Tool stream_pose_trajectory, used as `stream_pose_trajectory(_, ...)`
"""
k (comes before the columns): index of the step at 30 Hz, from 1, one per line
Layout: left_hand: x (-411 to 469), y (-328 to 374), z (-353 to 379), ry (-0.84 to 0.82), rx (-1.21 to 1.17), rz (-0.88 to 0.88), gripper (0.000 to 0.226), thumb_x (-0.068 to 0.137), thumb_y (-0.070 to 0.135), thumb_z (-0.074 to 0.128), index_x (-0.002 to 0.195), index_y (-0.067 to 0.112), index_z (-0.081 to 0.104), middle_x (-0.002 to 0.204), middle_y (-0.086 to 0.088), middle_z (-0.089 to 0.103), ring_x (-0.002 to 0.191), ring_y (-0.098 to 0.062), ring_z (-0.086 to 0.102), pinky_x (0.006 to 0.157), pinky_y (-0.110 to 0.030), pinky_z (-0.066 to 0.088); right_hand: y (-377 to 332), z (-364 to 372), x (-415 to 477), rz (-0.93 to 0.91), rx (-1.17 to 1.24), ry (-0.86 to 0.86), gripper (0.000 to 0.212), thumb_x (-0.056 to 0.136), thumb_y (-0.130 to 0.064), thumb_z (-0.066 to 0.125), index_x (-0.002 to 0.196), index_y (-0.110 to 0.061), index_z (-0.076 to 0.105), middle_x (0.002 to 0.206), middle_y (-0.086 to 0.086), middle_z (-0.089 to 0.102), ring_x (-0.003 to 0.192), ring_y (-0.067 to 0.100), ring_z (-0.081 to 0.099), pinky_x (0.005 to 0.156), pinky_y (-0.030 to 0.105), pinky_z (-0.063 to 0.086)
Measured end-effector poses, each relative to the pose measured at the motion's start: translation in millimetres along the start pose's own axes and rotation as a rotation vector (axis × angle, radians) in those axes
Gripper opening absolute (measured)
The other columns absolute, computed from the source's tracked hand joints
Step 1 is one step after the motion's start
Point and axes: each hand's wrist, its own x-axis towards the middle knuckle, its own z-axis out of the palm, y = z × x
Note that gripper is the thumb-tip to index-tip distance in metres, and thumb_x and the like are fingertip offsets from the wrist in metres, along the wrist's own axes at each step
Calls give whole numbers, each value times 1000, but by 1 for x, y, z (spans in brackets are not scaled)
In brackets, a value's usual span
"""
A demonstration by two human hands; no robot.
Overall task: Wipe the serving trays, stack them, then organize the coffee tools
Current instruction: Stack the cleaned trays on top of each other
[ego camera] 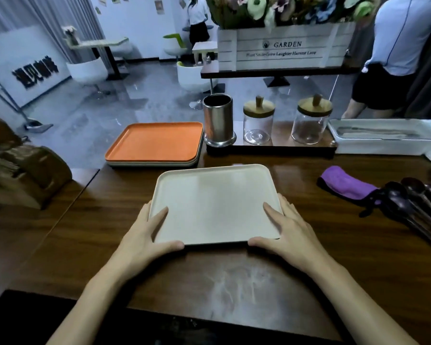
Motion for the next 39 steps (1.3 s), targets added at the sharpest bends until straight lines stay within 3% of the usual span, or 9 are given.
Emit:
stream_pose_trajectory(6, -6, -58, -78, 44, -10, -37, 122, 53, 93, 68, 158, 42, 30, 159, 39, 3, 139, 1, 26, 112, -38, 34, -87, 33, 35, -81, 26, -14, 112, 62, -85, 63, 157, -36, 29, 168, -6, -2, 155, 17, -1, 122, 33, 11)
stream_pose_trajectory(11, 29, -94, -136, 67, -12, -27, 124, 52, 92, 69, 158, 38, 32, 160, 35, 10, 141, -1, 27, 117, -37, 32, -138, 57, 84, -132, 16, 42, 119, 58, -97, 51, 155, -31, 35, 168, -9, 7, 154, 16, 11, 123, 39, 21)
stream_pose_trajectory(16, 87, -117, -172, 8, 2, 5, 125, 54, 89, 72, 159, 33, 33, 161, 27, 15, 145, -5, 27, 121, -37, 27, -171, 62, 131, -148, 3, 117, 106, 66, -85, 60, 152, -25, 43, 162, -16, 20, 145, 15, 29, 106, 26, 30)
stream_pose_trajectory(22, 139, -134, -187, -60, 33, 47, 128, 53, 90, 71, 160, 35, 25, 160, 21, 12, 149, -12, 19, 125, -47, 21, -190, 61, 168, -88, -37, 136, 100, 70, -81, 64, 151, -27, 42, 162, -17, 18, 144, 16, 30, 109, 34, 33)
stream_pose_trajectory(26, 168, -142, -191, -57, 0, 68, 125, 53, 88, 72, 158, 35, 31, 161, 20, 13, 147, -9, 21, 124, -43, 22, -194, 66, 192, -39, -24, 140, 106, 66, -85, 63, 152, -29, 41, 164, -15, 17, 146, 20, 30, 113, 39, 31)
stream_pose_trajectory(32, 205, -153, -192, -54, -66, 80, 101, 71, 59, 84, 156, 32, 38, 159, 20, 17, 141, -4, 25, 117, -33, 22, -198, 72, 224, 8, 65, 140, 113, 58, -90, 64, 152, -31, 41, 156, -18, 29, 143, 13, 34, 115, 40, 35)
stream_pose_trajectory(36, 228, -161, -188, -56, -119, 77, 103, 67, 61, 87, 154, 33, 41, 149, 29, 20, 140, -2, 28, 114, -30, 25, -194, 75, 241, 26, 100, 145, 112, 59, -86, 68, 153, -32, 39, 158, -17, 28, 145, 11, 31, 116, 38, 33)
stream_pose_trajectory(39, 238, -164, -183, -69, -147, 85, 112, 56, 77, 82, 153, 36, 41, 153, 28, 23, 143, -7, 32, 120, -40, 28, -189, 77, 249, 36, 91, 144, 111, 61, -83, 70, 154, -34, 37, 162, -15, 23, 148, 11, 26, 117, 36, 29)
